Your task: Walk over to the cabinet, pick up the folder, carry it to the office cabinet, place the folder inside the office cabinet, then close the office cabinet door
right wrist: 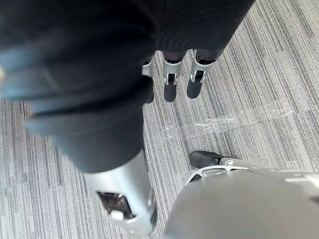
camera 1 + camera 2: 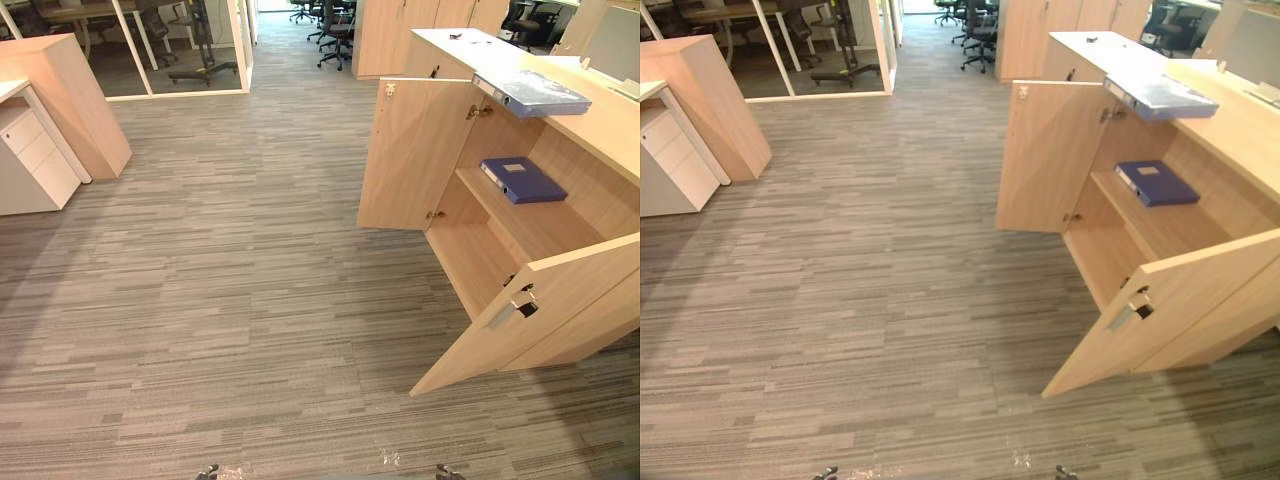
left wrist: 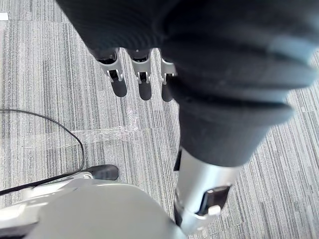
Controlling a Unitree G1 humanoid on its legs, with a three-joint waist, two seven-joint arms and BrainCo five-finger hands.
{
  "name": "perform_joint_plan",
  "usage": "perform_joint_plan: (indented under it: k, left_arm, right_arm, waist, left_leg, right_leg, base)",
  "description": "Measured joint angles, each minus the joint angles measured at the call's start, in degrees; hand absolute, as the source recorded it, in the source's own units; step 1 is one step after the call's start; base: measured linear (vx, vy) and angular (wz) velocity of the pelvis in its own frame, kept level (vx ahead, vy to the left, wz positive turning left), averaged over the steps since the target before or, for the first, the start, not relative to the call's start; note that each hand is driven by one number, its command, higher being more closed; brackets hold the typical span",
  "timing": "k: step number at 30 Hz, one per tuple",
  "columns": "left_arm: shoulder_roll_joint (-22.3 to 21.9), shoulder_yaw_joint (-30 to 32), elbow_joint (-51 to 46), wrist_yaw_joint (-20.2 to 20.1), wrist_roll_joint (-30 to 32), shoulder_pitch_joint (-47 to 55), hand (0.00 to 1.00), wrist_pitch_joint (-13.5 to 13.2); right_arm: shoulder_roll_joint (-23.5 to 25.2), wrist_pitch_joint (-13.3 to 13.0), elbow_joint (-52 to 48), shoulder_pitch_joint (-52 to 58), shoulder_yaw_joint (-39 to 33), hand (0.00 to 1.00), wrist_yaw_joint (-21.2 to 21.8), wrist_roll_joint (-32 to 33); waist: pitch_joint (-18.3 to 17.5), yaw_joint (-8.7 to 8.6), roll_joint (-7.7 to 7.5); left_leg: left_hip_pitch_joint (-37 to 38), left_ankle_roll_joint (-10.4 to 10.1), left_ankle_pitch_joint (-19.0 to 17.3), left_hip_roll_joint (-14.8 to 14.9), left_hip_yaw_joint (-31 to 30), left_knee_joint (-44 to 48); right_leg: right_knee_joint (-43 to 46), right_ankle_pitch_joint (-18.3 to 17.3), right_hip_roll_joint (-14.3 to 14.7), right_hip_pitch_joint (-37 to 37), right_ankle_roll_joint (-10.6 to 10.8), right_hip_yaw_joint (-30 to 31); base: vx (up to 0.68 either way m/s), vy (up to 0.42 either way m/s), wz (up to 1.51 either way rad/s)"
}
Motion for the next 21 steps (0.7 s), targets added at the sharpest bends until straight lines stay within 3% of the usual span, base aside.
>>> perform_joint_plan:
  k: [9,21]
  left_arm:
    - [0.5,-0.2,1.4,-0.8,-3.9,-0.3,0.00,0.0]
    - [1.5,-1.1,1.3,-0.8,-3.2,-0.9,0.00,-0.5]
  right_arm:
    - [0.2,0.0,0.0,-0.4,0.1,0.00,0.3,0.1]
    - [0.8,0.0,0.0,-0.5,0.4,0.00,0.3,0.1]
  waist:
    - [0.3,0.03,-0.52]
    - [1.1,-0.02,-2.04]
  left_leg:
    - [0.6,-0.1,0.3,0.0,0.1,-0.9]
    - [1.1,-0.1,0.6,0.0,0.2,-1.7]
  right_leg:
    - [0.0,-0.1,0.0,0.2,0.2,-0.1]
    - [-0.1,-0.1,0.0,0.1,0.2,-0.1]
  base:
    - [0.00,0.000,0.00]
    - [0.00,0.000,0.00]
